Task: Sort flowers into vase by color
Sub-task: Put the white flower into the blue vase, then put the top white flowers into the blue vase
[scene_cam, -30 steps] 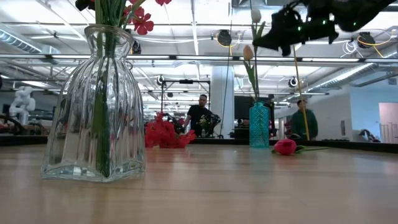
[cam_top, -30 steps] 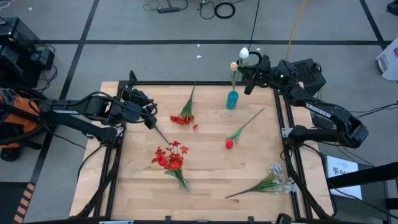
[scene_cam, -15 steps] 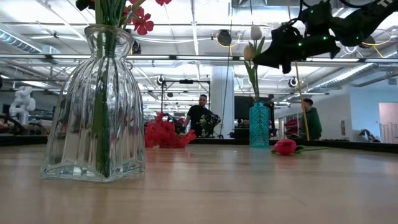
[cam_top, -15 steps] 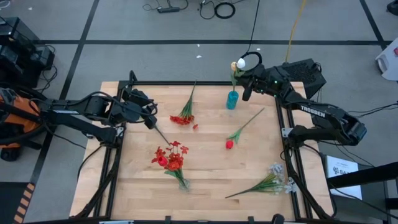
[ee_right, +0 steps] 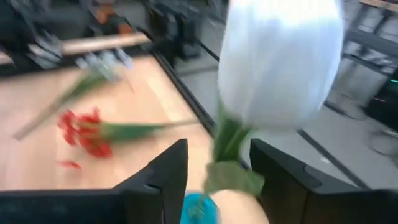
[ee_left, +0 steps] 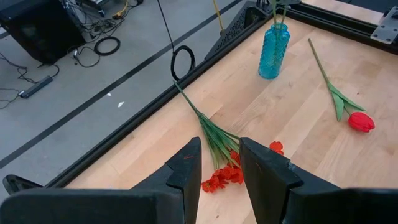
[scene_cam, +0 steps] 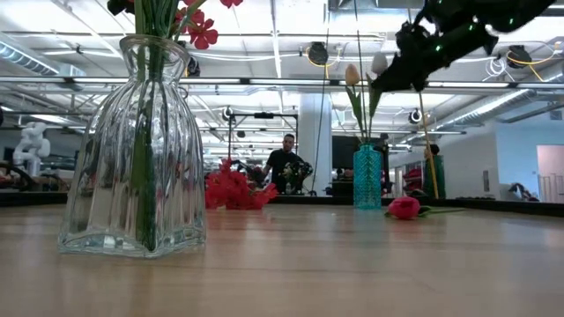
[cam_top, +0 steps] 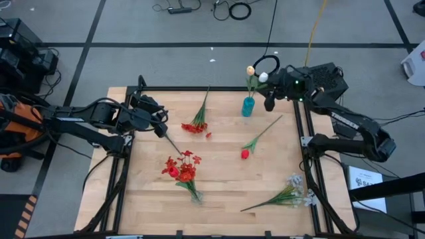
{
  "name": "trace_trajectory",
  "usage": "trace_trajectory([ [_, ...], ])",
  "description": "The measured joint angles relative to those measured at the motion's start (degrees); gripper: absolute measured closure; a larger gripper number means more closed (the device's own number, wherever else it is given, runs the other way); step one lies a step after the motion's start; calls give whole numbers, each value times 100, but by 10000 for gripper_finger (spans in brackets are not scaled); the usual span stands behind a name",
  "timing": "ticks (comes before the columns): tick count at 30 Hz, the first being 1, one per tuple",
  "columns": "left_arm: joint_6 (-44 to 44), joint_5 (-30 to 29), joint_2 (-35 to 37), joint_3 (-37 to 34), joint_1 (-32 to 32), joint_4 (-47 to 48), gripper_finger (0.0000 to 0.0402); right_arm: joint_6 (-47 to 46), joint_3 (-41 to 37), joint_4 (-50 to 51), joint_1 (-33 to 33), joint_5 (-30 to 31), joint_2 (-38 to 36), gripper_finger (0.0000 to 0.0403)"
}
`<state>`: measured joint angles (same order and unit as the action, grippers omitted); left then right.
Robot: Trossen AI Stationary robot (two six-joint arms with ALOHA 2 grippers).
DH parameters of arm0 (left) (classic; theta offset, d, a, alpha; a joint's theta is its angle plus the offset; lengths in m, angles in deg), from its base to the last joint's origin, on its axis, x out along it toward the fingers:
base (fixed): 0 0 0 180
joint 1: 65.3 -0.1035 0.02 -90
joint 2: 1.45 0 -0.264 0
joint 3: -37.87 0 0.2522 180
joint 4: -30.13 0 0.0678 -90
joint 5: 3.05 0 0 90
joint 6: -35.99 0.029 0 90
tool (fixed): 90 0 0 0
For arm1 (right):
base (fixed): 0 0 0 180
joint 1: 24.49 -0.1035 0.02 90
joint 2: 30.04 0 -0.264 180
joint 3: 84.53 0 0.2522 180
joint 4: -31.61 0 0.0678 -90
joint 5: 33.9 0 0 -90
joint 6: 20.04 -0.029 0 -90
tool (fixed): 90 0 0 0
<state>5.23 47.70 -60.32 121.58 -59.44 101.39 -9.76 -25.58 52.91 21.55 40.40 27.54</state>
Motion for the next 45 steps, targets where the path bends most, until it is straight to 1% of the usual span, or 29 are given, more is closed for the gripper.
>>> trace_trajectory([
  [4,0,0,0,0,-1,2,286,421,767,1735,-2,928,-193,236],
  [7,4,0,0,0,1,2,286,497,1359,2992,2,1321,-200,236],
  [10,0,0,-1,0,-1,2,286,315,1818,4029,0,1398,-139,236],
  [14,0,0,0,0,-1,4,286,-200,2150,5045,-17,1381,-115,236],
  [18,0,0,0,0,-1,4,286,-80,2210,5850,-268,1311,-147,236],
  [20,0,0,0,0,-1,4,286,-34,2210,5996,-464,1111,-149,236],
  [23,0,-2,-2,0,-1,4,286,-56,2210,6036,-880,968,-124,236],
  [29,0,0,-2,0,1,7,286,-21,2210,6040,-1869,968,58,236],
  [35,-2,-2,-2,0,1,7,286,-16,2210,5989,-2678,1142,561,236],
  [40,-92,-2,-8,0,0,7,286,27,2210,5700,-2985,1158,1086,236],
  [42,-409,-36,-46,0,-1,7,286,29,2210,5589,-3011,1166,1241,236],
  [45,-1165,-103,-122,0,-55,46,286,-20,2210,5529,-3002,1250,1440,236],
])
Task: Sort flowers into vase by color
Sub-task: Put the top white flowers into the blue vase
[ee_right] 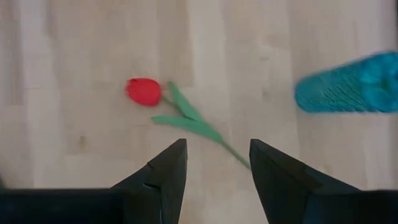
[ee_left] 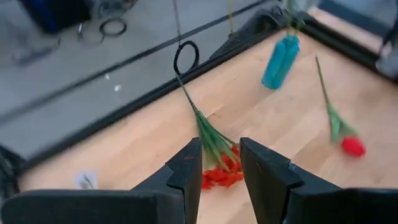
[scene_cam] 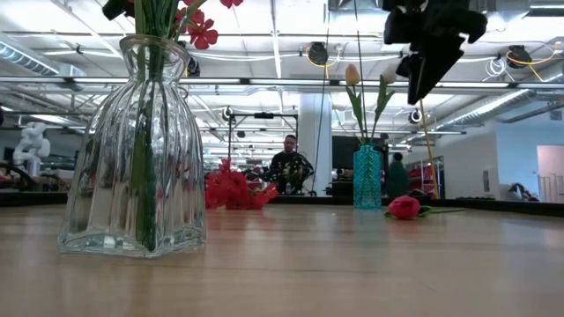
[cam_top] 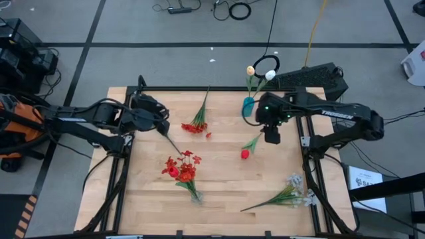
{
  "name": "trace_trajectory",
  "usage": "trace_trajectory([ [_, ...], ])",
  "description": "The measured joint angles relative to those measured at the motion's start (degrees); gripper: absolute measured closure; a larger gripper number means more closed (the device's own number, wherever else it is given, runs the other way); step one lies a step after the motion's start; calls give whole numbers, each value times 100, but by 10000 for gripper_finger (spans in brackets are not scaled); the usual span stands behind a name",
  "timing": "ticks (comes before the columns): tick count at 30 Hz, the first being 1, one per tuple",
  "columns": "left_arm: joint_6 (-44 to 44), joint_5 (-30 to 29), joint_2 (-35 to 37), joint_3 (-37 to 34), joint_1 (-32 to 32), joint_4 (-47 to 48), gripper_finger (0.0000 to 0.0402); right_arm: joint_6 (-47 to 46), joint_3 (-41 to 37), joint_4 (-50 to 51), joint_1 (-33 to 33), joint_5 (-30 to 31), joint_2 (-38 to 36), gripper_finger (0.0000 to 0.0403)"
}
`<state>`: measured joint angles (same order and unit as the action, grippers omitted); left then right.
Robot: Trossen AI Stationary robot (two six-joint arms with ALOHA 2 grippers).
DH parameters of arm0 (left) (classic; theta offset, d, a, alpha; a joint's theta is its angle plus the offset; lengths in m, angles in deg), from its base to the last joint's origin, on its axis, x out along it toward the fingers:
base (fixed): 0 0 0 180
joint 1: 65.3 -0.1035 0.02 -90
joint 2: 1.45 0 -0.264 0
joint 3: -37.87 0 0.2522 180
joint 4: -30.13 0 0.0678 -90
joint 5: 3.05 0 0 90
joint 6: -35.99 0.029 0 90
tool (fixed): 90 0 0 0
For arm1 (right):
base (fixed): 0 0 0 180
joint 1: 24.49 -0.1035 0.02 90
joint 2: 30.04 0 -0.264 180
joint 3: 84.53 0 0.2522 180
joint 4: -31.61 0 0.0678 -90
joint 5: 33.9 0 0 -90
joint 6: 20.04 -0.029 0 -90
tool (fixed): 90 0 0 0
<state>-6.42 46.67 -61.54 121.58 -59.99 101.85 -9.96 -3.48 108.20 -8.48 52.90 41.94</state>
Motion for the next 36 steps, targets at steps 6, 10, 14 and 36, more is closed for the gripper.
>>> trace_trajectory([
  [6,-2571,-18,-203,0,-613,582,286,-503,0,27,54,377,253,236],
  [10,-3269,592,-421,0,-1210,1288,286,-656,0,57,54,326,324,236],
  [14,-3585,1187,-698,0,-1583,1485,286,-664,0,63,54,321,318,236],
  [36,-5351,4201,-1638,-2294,-2825,-372,286,-449,0,59,54,314,317,236],
])
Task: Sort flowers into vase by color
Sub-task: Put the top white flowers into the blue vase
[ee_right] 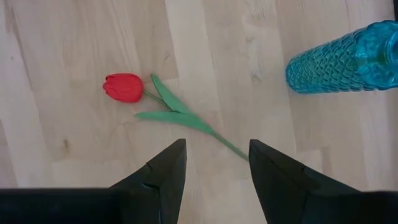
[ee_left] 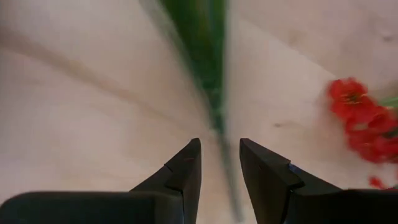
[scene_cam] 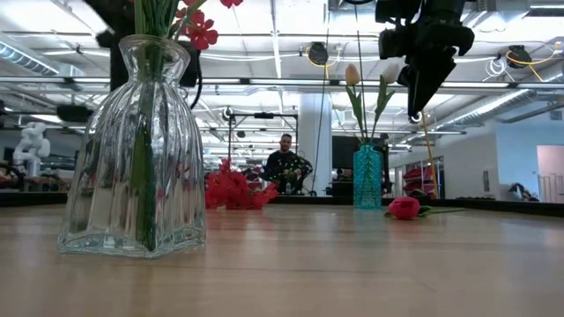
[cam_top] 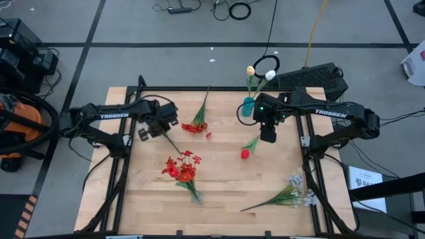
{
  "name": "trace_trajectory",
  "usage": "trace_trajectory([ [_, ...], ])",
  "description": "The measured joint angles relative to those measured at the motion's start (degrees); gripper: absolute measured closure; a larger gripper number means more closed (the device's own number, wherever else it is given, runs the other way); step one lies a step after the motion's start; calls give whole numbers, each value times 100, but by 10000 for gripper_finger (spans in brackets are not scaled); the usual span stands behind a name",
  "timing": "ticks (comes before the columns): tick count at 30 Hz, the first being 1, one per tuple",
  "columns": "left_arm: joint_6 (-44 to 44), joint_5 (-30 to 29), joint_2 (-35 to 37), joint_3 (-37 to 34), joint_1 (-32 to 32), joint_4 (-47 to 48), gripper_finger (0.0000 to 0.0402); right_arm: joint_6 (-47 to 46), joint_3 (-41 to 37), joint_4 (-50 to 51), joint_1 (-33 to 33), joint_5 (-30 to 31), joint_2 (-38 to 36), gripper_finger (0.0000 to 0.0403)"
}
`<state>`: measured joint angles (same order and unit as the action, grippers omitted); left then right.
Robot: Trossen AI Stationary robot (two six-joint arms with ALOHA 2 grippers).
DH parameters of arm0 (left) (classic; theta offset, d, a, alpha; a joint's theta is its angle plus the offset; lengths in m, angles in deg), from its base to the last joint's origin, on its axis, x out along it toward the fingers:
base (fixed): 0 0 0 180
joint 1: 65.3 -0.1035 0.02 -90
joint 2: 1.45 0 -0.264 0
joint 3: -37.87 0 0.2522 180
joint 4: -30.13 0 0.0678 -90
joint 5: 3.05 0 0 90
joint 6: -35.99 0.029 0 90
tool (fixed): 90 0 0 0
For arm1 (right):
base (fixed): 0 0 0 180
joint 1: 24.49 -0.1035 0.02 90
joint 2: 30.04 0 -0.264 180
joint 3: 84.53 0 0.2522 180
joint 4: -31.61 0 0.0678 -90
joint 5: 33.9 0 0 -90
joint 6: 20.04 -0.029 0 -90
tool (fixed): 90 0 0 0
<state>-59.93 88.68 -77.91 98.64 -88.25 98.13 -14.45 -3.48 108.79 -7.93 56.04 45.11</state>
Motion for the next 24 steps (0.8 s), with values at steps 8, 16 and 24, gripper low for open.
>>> trace_trajectory([
  [8,-583,236,0,-817,-34,-1277,286,107,0,4,0,-2,0,236],
  [16,-585,113,-32,-818,-30,-1154,286,368,0,-11,0,-1,0,236],
  [24,-567,-7,-599,-821,-34,-1332,286,362,0,-238,0,0,-2,236],
])
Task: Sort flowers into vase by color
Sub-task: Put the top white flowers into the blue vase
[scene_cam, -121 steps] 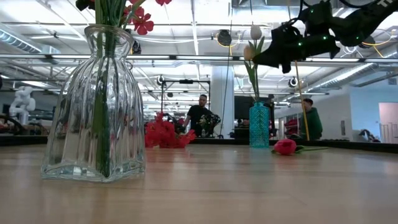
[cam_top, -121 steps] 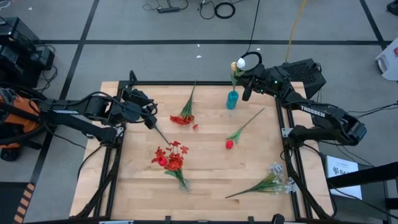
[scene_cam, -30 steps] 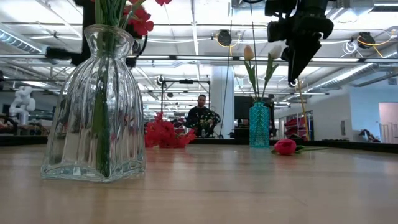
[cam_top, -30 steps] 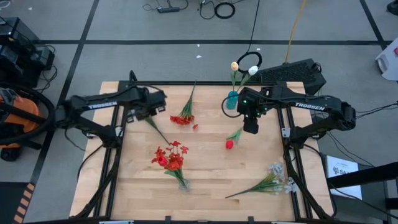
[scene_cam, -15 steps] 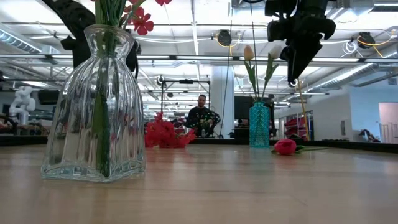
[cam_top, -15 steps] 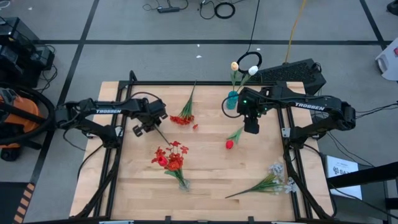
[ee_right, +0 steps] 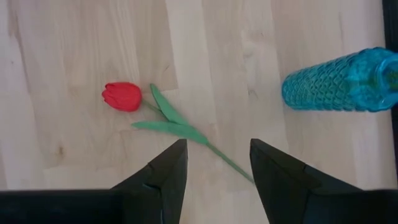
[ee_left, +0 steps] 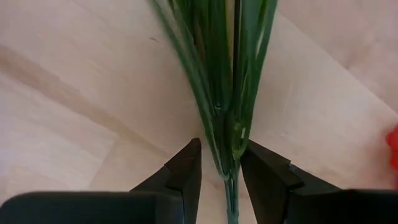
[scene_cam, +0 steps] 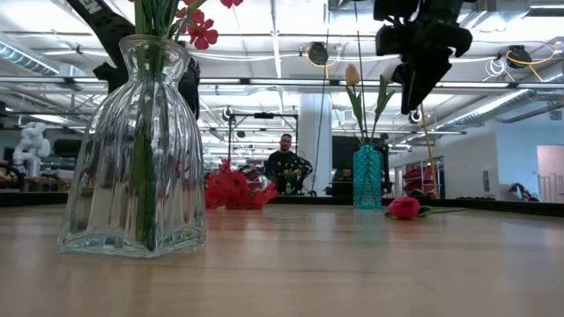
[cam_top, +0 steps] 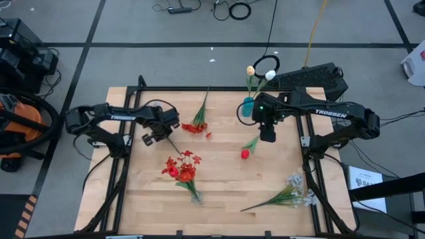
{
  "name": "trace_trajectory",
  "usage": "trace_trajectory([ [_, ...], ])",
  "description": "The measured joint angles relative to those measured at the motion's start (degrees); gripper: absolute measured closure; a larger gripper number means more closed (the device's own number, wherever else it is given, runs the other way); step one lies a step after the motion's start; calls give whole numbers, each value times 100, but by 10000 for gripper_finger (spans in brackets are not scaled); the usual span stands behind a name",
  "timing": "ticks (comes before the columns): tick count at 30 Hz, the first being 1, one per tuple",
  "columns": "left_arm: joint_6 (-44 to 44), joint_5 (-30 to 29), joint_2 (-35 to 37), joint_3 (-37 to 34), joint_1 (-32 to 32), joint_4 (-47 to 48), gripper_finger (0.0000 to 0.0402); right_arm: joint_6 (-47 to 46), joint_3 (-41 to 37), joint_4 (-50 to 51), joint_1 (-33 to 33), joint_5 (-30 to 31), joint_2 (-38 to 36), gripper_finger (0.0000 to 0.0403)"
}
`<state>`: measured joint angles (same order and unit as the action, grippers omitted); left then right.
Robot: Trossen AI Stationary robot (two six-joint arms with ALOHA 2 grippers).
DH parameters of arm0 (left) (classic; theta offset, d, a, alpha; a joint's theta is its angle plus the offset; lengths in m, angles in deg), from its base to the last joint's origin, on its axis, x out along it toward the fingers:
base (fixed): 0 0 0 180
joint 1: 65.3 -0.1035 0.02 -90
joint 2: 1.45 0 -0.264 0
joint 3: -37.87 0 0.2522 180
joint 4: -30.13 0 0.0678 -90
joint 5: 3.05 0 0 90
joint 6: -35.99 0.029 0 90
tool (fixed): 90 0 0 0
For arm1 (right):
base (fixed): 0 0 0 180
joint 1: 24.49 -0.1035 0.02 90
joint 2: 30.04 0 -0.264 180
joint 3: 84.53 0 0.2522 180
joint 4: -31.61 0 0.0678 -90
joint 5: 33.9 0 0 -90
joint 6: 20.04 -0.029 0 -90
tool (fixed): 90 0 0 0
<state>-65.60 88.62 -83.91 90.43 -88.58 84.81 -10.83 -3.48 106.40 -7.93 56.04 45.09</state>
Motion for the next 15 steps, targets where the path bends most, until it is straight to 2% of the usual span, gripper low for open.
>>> trace_trajectory([
  [4,303,112,-214,13,0,-151,310,-8,0,-123,0,0,0,236],
  [9,618,114,-186,11,2,-224,385,-15,0,-273,0,-2,0,236],
  [13,968,235,70,65,10,-140,387,-15,0,-401,0,0,0,236],
  [15,1205,47,352,178,14,-165,389,-60,0,-508,0,-2,0,236],
])
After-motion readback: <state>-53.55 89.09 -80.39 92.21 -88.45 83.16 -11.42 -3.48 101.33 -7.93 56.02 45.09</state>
